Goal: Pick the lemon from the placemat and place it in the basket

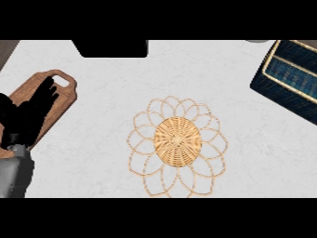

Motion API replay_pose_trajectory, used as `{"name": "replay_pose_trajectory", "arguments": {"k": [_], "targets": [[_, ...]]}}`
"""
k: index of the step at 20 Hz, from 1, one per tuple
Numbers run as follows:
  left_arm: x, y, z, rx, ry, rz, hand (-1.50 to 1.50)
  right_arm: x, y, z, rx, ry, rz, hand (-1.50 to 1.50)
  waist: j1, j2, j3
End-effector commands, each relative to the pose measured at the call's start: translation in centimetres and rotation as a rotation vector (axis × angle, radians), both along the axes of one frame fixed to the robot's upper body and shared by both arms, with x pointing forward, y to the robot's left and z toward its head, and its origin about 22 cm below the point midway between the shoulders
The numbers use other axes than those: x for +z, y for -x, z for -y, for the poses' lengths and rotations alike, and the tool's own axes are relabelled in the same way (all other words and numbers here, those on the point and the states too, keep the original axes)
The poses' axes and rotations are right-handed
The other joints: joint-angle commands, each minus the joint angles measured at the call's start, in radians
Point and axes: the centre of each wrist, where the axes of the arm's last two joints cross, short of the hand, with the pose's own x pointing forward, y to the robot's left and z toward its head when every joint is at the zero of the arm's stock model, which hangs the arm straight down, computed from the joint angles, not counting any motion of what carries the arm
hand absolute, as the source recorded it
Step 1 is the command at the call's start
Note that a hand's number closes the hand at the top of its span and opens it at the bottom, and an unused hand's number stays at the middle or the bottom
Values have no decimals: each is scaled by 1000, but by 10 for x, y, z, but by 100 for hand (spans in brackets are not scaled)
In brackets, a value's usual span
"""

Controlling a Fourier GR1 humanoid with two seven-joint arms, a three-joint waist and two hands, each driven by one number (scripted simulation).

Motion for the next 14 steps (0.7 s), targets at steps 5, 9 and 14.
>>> {"name": "replay_pose_trajectory", "arguments": {"k": [5,9,14], "targets": [[-8,-5,4,-1,-9,-1,0,-45,-2,33,-204,-55,70,-150,-4,2,0],[8,-2,-4,-11,2,17,0,-56,-14,69,-177,-74,42,-150,14,4,0],[5,5,4,2,6,19,0,-63,-15,48,-73,-65,52,-150,6,0,0]]}}
